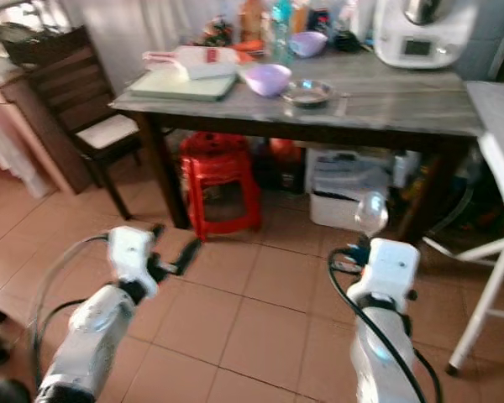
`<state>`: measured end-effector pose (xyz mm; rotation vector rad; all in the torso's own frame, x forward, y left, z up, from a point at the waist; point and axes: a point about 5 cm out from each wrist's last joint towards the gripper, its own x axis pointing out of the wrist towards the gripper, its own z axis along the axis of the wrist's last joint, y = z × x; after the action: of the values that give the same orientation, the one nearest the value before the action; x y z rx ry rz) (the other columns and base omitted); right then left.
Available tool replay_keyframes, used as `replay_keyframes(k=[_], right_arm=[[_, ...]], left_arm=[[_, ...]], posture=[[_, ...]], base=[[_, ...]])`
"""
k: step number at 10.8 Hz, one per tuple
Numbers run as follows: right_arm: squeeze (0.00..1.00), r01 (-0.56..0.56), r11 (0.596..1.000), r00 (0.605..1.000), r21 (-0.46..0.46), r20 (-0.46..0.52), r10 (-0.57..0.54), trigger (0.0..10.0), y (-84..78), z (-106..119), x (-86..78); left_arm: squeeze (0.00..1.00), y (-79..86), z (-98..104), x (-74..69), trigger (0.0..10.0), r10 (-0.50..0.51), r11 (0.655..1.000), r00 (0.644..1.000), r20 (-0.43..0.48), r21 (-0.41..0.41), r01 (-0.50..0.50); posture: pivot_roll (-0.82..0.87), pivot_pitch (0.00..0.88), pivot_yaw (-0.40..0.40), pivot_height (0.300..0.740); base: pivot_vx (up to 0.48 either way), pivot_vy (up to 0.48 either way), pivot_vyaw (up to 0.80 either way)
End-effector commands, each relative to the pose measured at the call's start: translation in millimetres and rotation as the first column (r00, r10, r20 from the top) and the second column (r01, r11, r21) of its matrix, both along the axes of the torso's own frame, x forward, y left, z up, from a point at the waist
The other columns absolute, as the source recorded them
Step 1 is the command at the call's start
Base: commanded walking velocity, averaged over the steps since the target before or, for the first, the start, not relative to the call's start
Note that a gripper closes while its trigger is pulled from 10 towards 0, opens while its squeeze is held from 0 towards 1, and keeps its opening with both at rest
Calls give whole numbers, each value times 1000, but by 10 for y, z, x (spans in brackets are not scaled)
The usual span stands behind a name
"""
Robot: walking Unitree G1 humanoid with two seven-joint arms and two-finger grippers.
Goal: Setting the table
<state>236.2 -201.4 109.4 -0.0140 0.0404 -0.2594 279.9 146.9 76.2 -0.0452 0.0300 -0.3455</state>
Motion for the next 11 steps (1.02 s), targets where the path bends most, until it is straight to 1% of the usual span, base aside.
replay_keyframes(k=[1,2,3,4,6,9,11], right_arm=[[0,1,1000,999,-11,49,-1,10000,3,92,-25],[0,-3,1000,999,-14,34,4,10000,28,43,-158],[0,-10,1000,1000,-20,24,11,10000,47,11,-215],[0,-20,999,1000,-27,19,21,10000,67,2,-232],[0,-44,997,997,-64,59,47,10000,99,109,-132],[0,-48,996,997,-69,63,53,10000,90,128,-88],[0,-59,996,996,-73,63,64,10000,118,127,-57]], left_arm=[[0,138,47,-22,10000,54,998,998,34,28,-55],[0,226,-3,-114,10000,74,996,997,23,44,-75],[0,258,-44,-157,10000,81,995,997,10,51,-82],[0,237,-78,-181,10000,72,996,997,-3,48,-71],[0,94,-25,-139,10000,22,1000,1000,17,5,-22],[0,78,2,-107,10000,14,1000,1000,23,-4,-14],[0,49,19,-85,10000,1,1000,1000,29,-11,-1]], posture=[[-36,0,82,740],[-37,0,78,740],[-37,0,77,740],[-41,0,78,740],[-44,0,77,740],[-39,0,72,740],[-39,0,72,740]], base=[[0,0,0],[0,0,0],[266,0,0],[315,0,0],[412,0,0],[420,0,-527],[422,0,0]])
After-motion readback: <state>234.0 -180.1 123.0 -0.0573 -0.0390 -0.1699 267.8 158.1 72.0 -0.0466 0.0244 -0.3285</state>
